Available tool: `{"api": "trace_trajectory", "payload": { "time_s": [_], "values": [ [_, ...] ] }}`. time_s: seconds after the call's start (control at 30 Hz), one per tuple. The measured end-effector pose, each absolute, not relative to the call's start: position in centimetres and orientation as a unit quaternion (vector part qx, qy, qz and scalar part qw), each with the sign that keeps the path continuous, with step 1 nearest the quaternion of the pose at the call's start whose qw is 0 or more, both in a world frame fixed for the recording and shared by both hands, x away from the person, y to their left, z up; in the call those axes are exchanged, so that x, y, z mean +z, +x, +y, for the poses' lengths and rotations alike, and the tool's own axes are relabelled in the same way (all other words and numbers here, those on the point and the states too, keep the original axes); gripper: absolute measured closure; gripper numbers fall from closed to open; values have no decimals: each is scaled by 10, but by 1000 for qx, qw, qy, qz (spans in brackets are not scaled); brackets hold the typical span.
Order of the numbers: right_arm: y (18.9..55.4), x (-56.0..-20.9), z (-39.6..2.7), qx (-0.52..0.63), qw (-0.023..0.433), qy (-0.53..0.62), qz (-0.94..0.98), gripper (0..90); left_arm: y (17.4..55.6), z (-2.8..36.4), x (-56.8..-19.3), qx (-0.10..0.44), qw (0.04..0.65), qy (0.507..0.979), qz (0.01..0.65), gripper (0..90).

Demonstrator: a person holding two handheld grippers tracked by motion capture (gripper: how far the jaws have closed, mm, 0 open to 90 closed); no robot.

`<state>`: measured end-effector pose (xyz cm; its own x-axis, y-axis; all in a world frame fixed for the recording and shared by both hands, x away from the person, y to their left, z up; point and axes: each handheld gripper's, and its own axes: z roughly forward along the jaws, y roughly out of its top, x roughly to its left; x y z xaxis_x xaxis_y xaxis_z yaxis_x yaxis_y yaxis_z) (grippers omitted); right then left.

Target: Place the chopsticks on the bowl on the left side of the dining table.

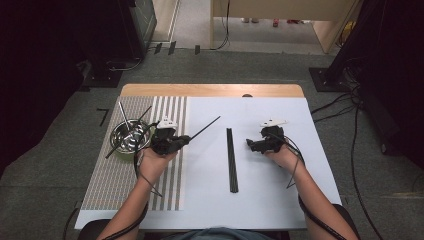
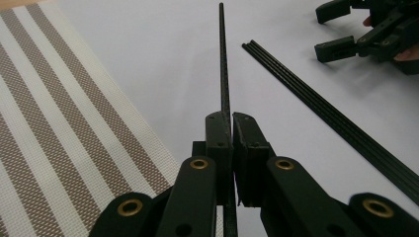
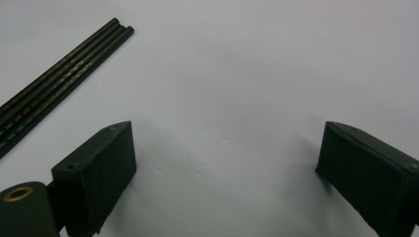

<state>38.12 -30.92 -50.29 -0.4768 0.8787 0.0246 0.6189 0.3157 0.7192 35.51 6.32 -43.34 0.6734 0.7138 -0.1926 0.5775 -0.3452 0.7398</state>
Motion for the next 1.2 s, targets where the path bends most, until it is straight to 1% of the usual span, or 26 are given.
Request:
{"api": "trace_trajectory", "payload": {
  "time_s": [0.6, 1.2],
  "values": [
    [381, -503, -309, 342, 190, 475, 788, 74, 356, 91, -417, 105, 415, 807, 407, 876],
    [381, -503, -309, 341, 190, 475, 788, 74, 357, 114, -412, 117, 413, 800, 420, 876]
  ]
}}
